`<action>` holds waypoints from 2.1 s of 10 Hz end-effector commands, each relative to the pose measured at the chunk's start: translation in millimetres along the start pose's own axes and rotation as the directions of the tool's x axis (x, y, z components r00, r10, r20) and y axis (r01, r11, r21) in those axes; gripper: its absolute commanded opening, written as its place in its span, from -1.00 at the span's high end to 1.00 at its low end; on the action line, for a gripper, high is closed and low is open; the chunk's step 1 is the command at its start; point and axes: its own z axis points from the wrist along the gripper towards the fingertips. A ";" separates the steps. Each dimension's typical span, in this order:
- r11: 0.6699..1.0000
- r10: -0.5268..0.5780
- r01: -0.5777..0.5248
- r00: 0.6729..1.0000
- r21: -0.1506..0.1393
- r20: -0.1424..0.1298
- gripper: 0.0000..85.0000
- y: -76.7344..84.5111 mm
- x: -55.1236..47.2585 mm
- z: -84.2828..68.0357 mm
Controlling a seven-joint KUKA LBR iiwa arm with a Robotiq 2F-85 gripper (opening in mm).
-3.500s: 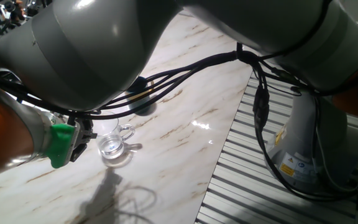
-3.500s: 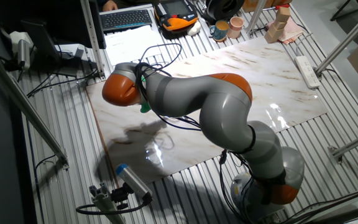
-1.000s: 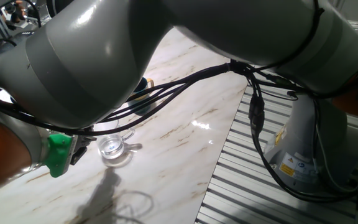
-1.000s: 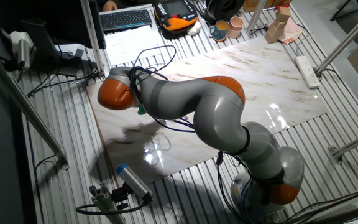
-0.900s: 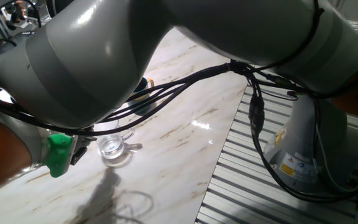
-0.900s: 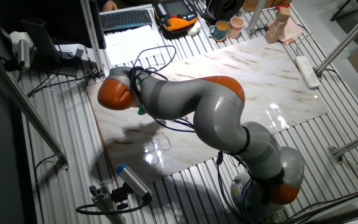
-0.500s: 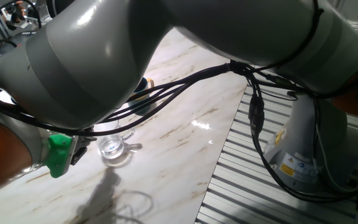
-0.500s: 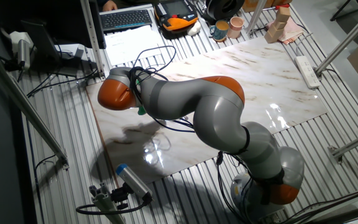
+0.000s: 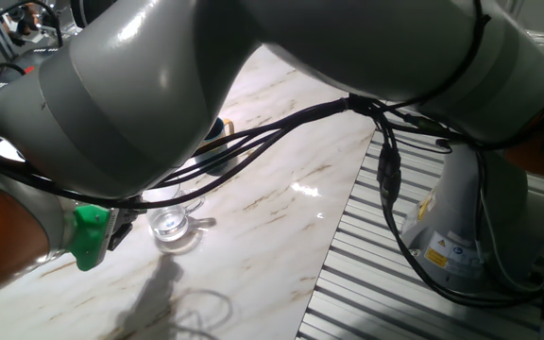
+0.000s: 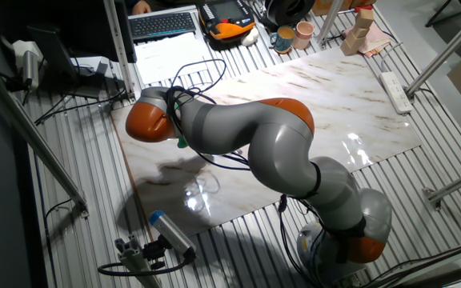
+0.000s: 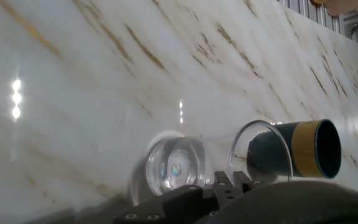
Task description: Pour the water from one cup into another empty cup
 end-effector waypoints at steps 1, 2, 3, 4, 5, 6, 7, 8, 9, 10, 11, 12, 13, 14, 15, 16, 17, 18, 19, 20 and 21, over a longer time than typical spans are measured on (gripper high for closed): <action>1.000 0.001 -0.001 1.000 0.000 0.001 0.60 -0.1 -0.2 0.1; 1.000 0.001 -0.001 1.000 0.000 0.001 0.60 -0.2 -0.4 0.1; 1.000 0.002 -0.002 1.000 0.000 0.000 0.60 -0.3 -0.5 0.1; 1.000 0.002 -0.002 1.000 0.000 0.000 0.60 -0.3 -0.6 0.1; 1.000 0.002 -0.002 1.000 0.002 0.000 0.60 -0.4 -0.7 0.2; 1.000 0.004 -0.004 1.000 0.002 0.000 0.60 -0.4 -0.7 0.5; 1.000 0.006 -0.006 1.000 0.002 0.002 0.60 -0.8 -0.6 1.9; 1.000 0.006 -0.006 1.000 0.000 0.002 0.60 -1.3 -1.2 2.7; 1.000 0.006 -0.006 1.000 -0.001 0.002 0.60 -1.7 -1.6 3.5; 1.000 0.005 -0.005 1.000 -0.006 0.003 0.60 -1.8 -1.7 3.7; 1.000 0.004 -0.004 1.000 -0.009 0.004 0.60 -1.8 -1.7 3.7; 1.000 0.002 -0.002 1.000 -0.011 0.005 0.60 -1.8 -1.6 3.8; 1.000 0.001 -0.001 1.000 -0.011 0.004 0.60 -1.8 -1.7 3.8; 1.000 -0.003 0.003 1.000 -0.011 0.003 1.00 -1.8 -1.7 3.8; 1.000 -0.003 0.003 1.000 -0.011 0.003 1.00 -1.7 -1.7 4.1; 1.000 -0.003 0.003 1.000 -0.011 0.003 1.00 -1.7 -1.8 4.3; 1.000 -0.011 0.011 1.000 -0.016 0.004 1.00 -1.7 -2.0 4.3; 1.000 -0.016 0.016 1.000 -0.018 0.005 1.00 -1.7 -2.0 4.3; 1.000 -0.016 0.016 1.000 -0.017 0.005 1.00 -2.0 -2.0 3.8; 0.999 -0.010 0.010 1.000 -0.030 0.005 1.00 -2.9 -2.5 2.7; 0.998 -0.009 0.009 1.000 -0.059 0.002 1.00 -5.1 -3.4 0.2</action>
